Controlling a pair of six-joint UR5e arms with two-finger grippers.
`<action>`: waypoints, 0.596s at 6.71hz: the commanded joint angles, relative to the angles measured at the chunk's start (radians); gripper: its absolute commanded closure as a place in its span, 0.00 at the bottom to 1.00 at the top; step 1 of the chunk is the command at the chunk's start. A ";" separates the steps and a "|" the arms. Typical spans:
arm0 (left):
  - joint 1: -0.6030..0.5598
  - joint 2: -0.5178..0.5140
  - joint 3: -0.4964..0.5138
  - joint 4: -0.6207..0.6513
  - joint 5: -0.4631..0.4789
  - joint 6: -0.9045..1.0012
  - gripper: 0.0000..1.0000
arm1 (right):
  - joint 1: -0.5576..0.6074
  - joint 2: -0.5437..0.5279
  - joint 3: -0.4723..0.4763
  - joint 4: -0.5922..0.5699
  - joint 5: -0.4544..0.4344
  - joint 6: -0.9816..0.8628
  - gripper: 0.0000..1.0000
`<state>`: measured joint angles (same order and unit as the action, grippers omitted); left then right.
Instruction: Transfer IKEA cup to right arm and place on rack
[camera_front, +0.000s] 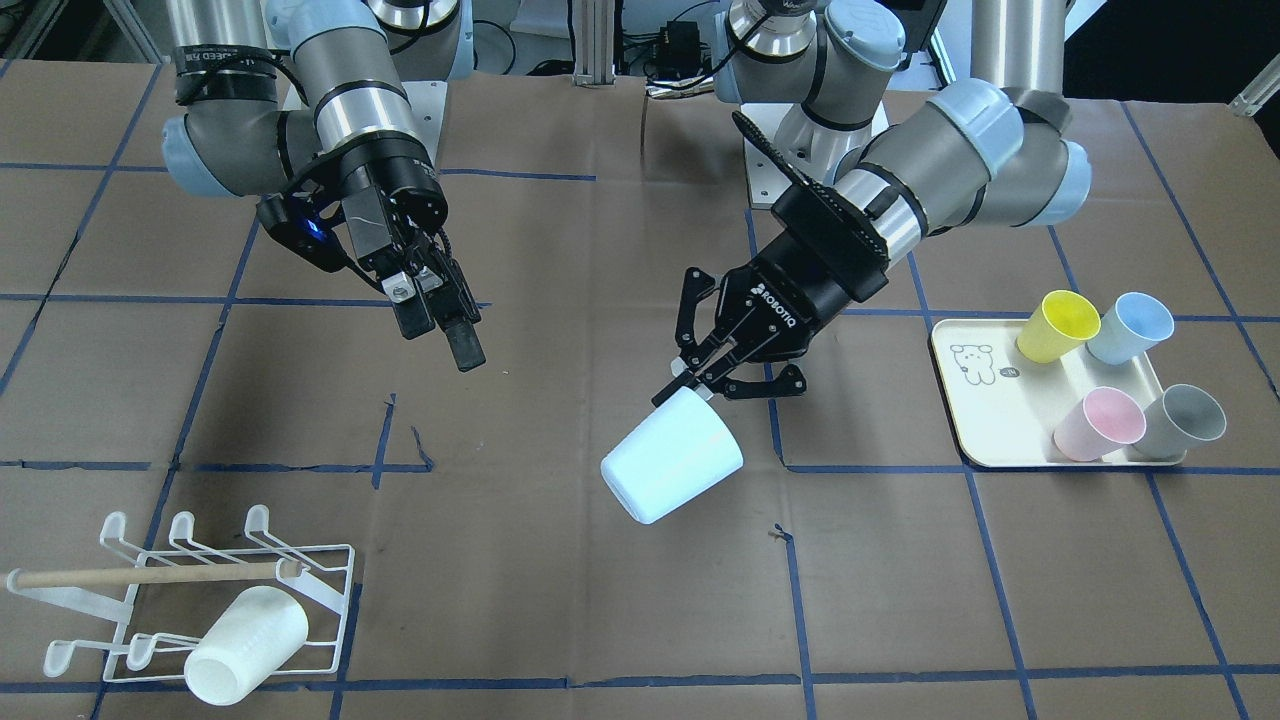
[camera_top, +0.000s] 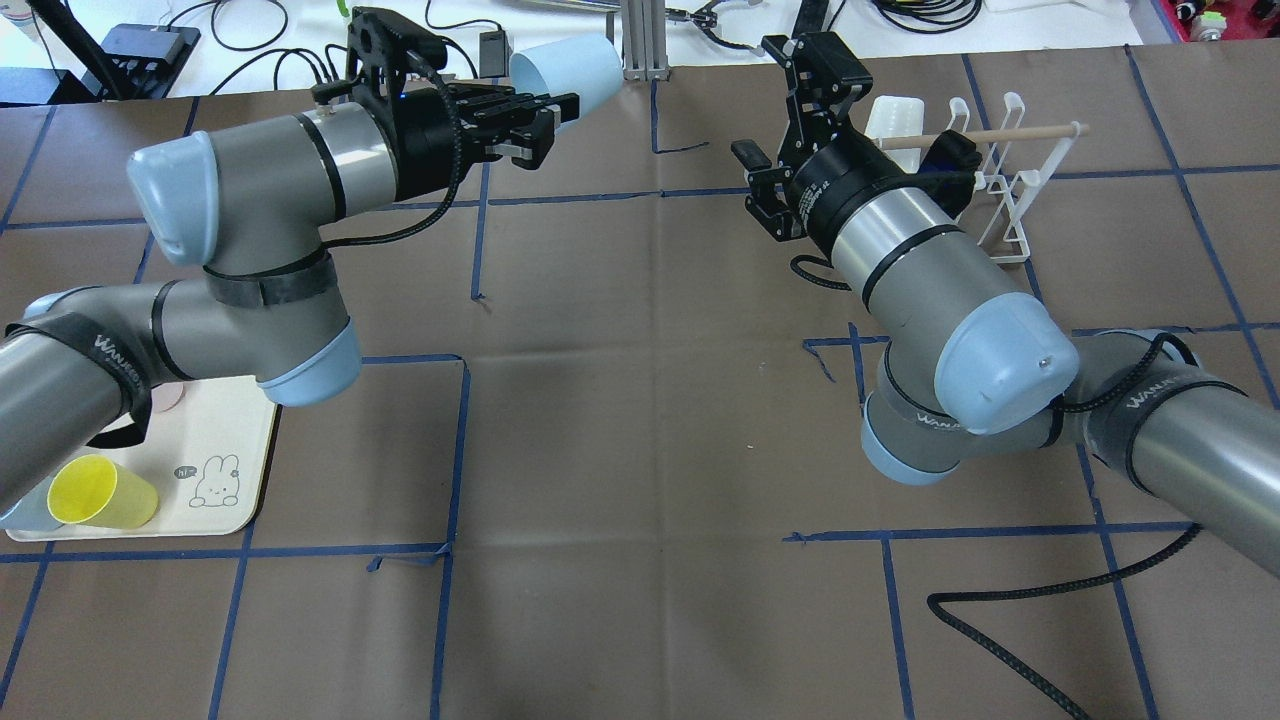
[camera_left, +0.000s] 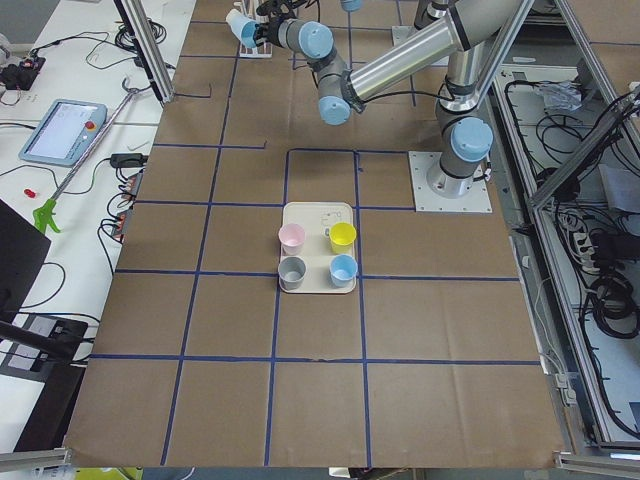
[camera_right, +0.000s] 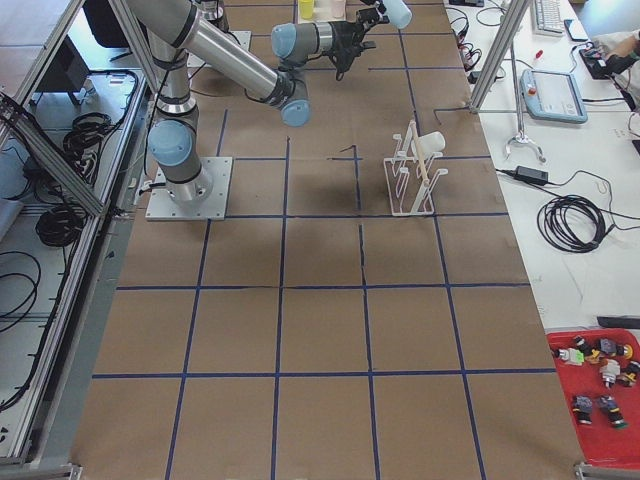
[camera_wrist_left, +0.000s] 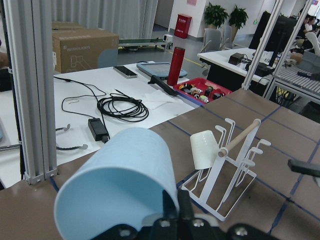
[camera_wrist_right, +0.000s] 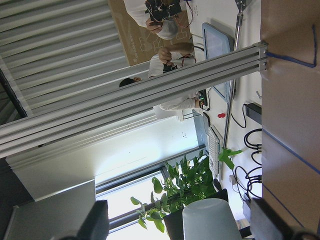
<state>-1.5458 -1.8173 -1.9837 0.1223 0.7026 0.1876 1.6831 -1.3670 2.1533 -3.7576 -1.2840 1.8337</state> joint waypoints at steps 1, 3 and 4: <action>-0.052 -0.005 -0.023 0.083 0.017 -0.083 0.99 | 0.012 -0.001 -0.003 0.085 0.006 -0.020 0.00; -0.068 0.018 -0.053 0.074 0.044 -0.094 0.99 | 0.026 0.000 -0.006 0.126 0.009 -0.120 0.00; -0.069 0.032 -0.076 0.071 0.055 -0.094 0.99 | 0.033 0.003 -0.028 0.143 0.009 -0.138 0.00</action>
<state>-1.6106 -1.8012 -2.0370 0.1978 0.7465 0.0972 1.7091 -1.3656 2.1421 -3.6402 -1.2752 1.7323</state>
